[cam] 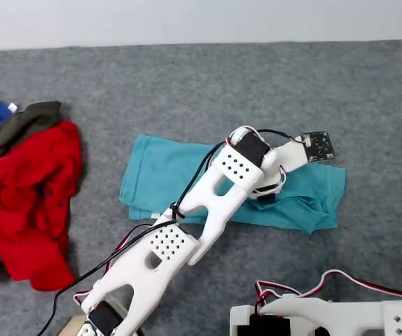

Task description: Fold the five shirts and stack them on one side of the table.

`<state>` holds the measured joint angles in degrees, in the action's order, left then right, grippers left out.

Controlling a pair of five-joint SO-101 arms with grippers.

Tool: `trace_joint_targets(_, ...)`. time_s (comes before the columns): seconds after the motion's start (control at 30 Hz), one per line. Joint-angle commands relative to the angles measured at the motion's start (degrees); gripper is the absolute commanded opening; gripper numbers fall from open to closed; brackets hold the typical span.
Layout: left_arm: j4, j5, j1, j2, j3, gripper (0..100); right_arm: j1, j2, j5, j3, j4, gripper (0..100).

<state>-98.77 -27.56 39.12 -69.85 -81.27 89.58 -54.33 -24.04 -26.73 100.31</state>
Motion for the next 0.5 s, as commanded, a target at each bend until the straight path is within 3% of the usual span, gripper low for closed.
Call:
trace_joint_targets(0.0, -1.67, 0.79, 0.7, 6.86, 1.63, 23, 0.04, -1.01, -0.62, 0.7, 2.07, 21.2)
trace_joint_targets(0.47, 2.46, 0.79, -4.04, 6.59, -1.36, 23, 0.04, -1.01, -0.62, 0.7, 2.07, 21.2)
